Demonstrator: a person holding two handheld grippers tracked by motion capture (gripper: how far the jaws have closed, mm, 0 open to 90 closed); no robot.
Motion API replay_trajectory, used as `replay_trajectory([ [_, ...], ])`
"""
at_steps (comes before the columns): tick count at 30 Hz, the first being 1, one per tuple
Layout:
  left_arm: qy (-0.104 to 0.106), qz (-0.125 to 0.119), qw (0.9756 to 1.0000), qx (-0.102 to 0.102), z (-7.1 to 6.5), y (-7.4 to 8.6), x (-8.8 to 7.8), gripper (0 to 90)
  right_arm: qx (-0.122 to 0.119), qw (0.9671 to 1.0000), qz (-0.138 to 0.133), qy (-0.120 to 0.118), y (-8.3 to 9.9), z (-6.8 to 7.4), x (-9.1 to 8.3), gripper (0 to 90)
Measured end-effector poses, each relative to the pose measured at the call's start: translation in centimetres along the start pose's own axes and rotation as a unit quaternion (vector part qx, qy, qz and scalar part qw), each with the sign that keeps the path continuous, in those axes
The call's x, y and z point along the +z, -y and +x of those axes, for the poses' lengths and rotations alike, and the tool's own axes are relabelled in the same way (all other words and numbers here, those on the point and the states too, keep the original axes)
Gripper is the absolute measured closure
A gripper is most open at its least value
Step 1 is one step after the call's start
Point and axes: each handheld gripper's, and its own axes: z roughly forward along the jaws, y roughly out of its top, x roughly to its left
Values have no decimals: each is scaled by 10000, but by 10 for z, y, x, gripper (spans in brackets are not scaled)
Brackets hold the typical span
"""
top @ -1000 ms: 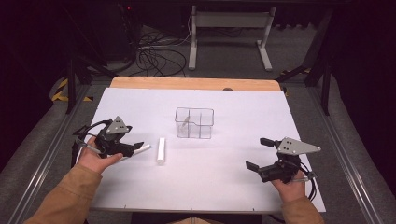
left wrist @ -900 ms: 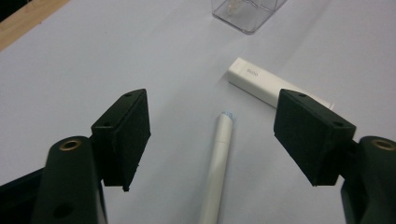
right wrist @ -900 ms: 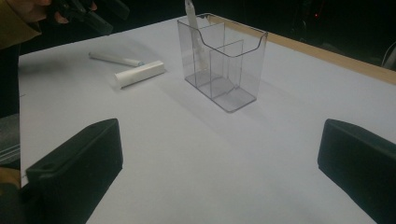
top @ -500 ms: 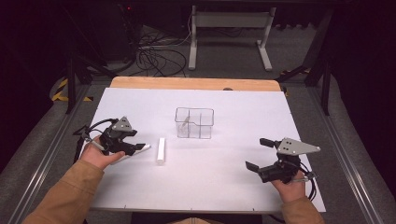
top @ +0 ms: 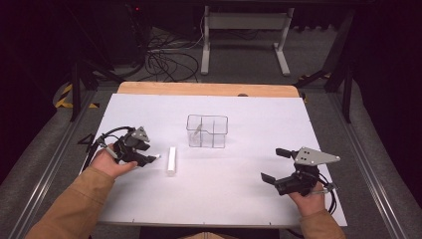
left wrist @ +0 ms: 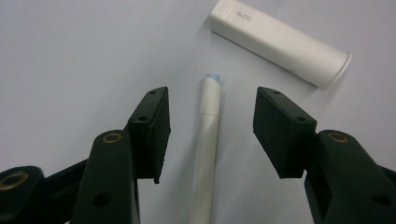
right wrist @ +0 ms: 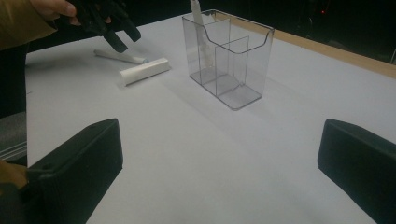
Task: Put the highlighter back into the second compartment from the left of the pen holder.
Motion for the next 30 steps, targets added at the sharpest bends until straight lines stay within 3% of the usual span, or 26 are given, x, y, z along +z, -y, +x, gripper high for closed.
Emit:
replay_trajectory([
  [18,26,554,9984,63,3,1,12,579,13,10000,21,-57,1,0,2,5],
  [21,-26,713,9973,148,3,0,13,601,17,10000,34,-48,1,-1,2,5],
  [30,31,872,9958,264,2,-2,17,686,13,10000,63,-74,1,0,3,5],
])
